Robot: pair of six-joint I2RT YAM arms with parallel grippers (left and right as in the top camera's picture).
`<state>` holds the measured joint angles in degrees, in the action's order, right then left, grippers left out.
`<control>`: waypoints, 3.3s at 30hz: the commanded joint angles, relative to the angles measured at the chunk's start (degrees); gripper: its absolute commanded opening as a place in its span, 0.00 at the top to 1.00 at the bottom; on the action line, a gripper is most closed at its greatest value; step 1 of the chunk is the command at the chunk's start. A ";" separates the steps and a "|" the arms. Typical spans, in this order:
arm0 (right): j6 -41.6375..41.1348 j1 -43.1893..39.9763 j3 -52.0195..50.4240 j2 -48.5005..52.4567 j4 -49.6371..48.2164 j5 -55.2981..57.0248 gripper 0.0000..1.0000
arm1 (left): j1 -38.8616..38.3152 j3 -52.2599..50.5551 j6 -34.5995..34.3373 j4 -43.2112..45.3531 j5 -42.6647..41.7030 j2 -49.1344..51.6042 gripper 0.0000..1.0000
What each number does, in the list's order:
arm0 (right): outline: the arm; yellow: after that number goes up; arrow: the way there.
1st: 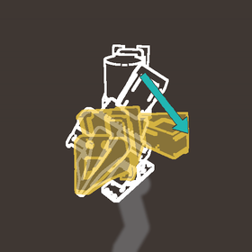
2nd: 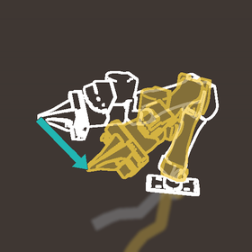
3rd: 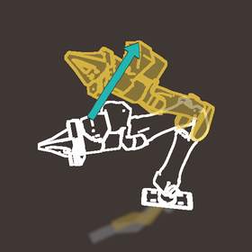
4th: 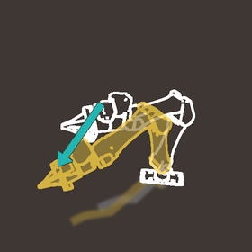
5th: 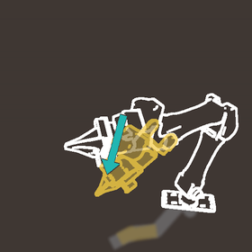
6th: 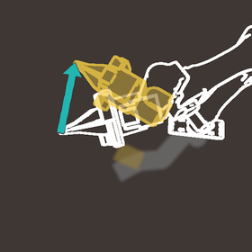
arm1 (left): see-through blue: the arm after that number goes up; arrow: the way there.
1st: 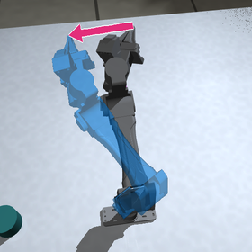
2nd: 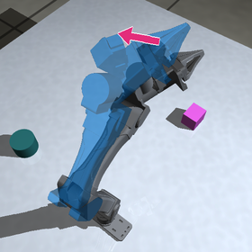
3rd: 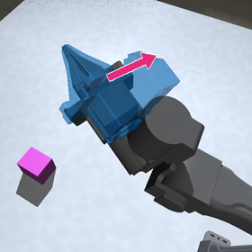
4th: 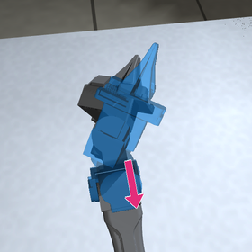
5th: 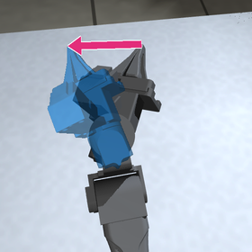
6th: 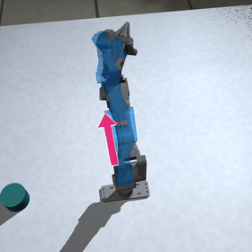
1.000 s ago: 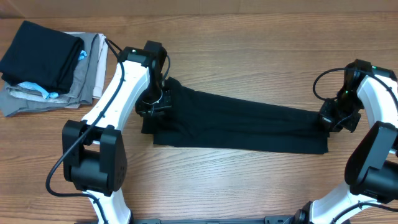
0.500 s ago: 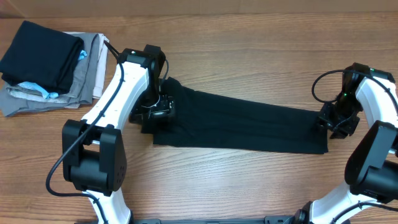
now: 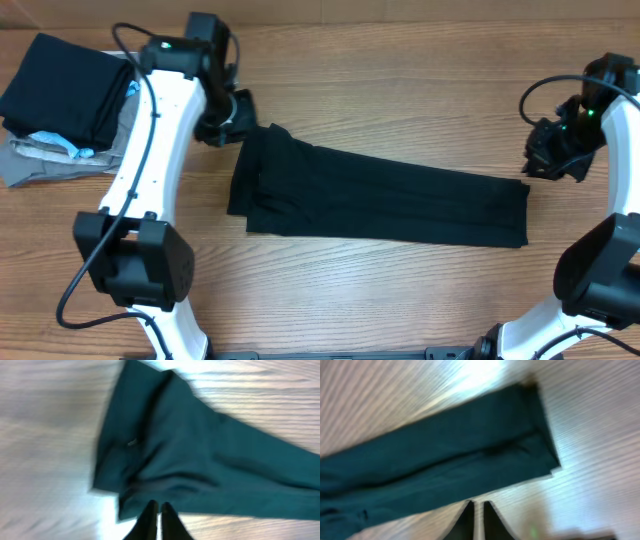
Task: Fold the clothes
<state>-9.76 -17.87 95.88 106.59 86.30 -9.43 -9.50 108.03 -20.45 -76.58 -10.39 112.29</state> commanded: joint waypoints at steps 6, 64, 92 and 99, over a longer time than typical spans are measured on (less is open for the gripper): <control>1.20 6.47 -14.64 -0.35 -13.51 -5.27 0.96 | -7.48 -14.51 0.70 15.34 -3.80 0.63 0.96; -14.56 6.45 -32.48 -4.02 -26.14 15.80 0.96 | -7.39 -27.63 1.18 25.31 5.07 0.63 0.96; -3.52 17.05 -24.39 -13.25 -21.51 -14.82 0.96 | -7.04 -8.37 1.07 10.60 5.31 0.39 0.96; -1.68 31.21 -28.00 -13.25 -33.57 -18.01 0.96 | -2.45 0.31 -2.75 4.09 5.73 0.39 0.96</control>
<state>-14.48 8.08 69.49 93.71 55.31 -23.62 -15.25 105.23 -21.17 -71.13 -5.69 112.64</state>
